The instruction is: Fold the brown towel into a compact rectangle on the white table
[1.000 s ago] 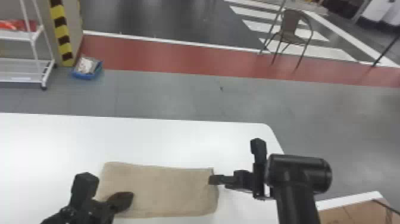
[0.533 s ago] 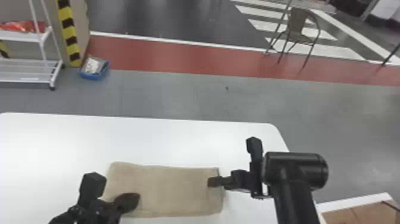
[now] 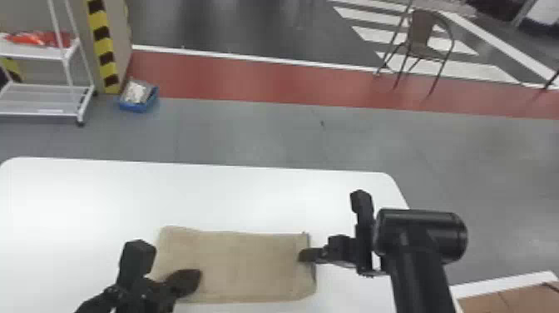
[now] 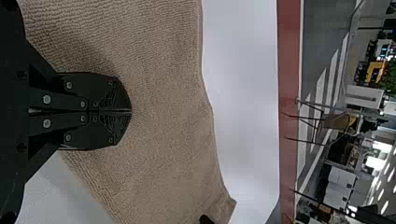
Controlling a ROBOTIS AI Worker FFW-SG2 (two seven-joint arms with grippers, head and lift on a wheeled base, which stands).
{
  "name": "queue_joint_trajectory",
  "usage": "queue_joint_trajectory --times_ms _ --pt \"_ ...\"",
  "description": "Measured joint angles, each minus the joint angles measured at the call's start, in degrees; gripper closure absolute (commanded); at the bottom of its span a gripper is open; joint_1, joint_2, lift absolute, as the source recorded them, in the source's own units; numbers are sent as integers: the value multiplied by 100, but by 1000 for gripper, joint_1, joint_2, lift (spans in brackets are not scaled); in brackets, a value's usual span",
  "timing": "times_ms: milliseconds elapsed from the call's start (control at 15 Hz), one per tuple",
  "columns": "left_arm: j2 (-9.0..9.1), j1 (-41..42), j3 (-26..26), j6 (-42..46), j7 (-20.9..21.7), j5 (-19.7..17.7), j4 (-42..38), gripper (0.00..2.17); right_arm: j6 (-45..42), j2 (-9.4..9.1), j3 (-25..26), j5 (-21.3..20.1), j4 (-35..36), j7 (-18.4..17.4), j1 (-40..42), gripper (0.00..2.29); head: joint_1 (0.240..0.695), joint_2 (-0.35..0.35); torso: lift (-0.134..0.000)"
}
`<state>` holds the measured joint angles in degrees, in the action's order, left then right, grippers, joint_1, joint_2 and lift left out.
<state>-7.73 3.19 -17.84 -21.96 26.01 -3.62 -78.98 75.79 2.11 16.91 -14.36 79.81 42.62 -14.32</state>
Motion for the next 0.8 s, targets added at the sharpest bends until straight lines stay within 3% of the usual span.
queue_joint_trajectory --times_ms 467,800 --pt "-28 21 61 -267 94 -55 -243 1798 413 -12 14 283 418 71 49 1295 695 -247 0" --pt "-152 246 689 -573 295 -263 -892 1798 788 -13 7 362 721 177 57 1295 695 -190 0"
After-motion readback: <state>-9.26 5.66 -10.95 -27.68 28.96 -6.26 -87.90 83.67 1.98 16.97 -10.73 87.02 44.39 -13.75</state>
